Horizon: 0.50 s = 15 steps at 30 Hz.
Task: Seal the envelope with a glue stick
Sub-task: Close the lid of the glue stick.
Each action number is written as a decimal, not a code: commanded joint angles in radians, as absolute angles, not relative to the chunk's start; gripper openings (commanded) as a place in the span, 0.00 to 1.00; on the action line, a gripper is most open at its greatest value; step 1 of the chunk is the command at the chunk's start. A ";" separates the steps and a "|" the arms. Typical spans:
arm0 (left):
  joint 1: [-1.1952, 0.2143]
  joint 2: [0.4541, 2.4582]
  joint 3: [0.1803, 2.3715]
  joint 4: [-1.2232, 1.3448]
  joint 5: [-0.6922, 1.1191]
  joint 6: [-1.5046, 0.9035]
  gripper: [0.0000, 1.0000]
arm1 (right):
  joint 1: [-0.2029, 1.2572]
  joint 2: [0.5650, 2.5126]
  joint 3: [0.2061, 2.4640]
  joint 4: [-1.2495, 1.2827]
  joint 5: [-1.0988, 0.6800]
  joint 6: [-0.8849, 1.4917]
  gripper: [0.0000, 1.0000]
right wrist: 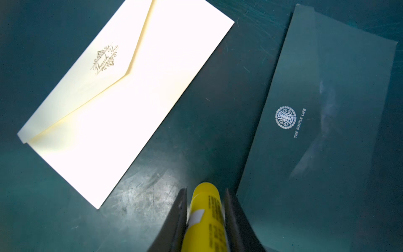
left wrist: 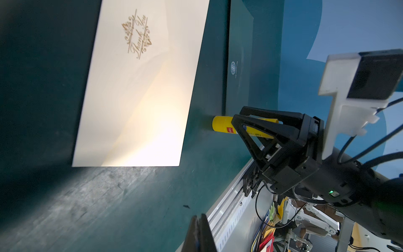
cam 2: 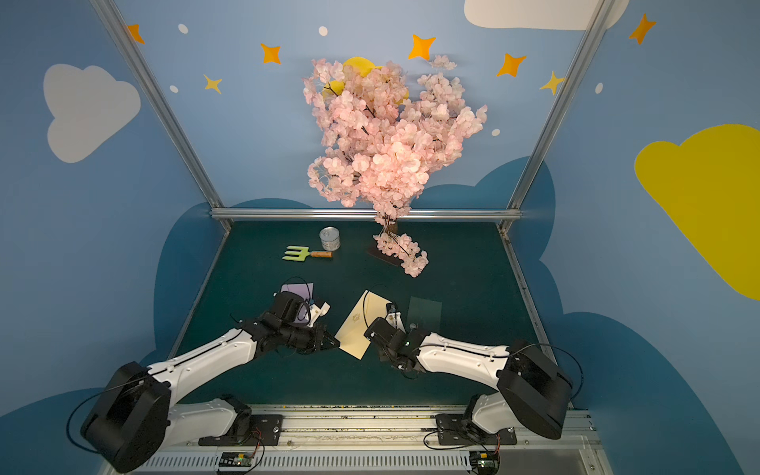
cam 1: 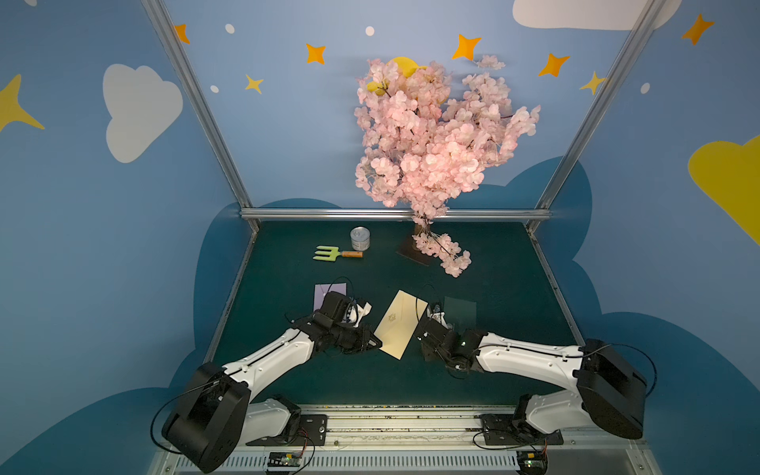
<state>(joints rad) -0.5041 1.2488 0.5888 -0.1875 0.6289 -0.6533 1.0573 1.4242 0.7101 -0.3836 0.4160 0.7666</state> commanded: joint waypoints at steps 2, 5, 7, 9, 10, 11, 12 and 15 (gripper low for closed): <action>-0.499 1.226 0.614 -0.215 0.621 -0.632 0.03 | 1.059 1.526 0.583 -0.532 0.181 0.792 0.00; -0.498 1.224 0.615 -0.218 0.619 -0.631 0.03 | 1.058 1.525 0.604 -0.559 0.199 0.781 0.00; -0.499 1.224 0.617 -0.215 0.618 -0.631 0.03 | 1.051 1.502 0.632 -0.587 0.219 0.762 0.00; -0.497 1.228 0.618 -0.216 0.617 -0.629 0.03 | 1.034 1.472 0.659 -0.616 0.234 0.737 0.00; -0.498 1.229 0.619 -0.218 0.618 -0.627 0.03 | 1.022 1.453 0.665 -0.633 0.240 0.724 0.00; -0.497 1.230 0.620 -0.218 0.618 -0.625 0.03 | 1.011 1.437 0.692 -0.648 0.246 0.713 0.00; -0.496 1.231 0.621 -0.218 0.620 -0.624 0.03 | 0.997 1.419 0.708 -0.661 0.248 0.701 0.00; -0.496 1.234 0.621 -0.217 0.620 -0.621 0.03 | 0.955 1.365 0.749 -0.700 0.247 0.664 0.00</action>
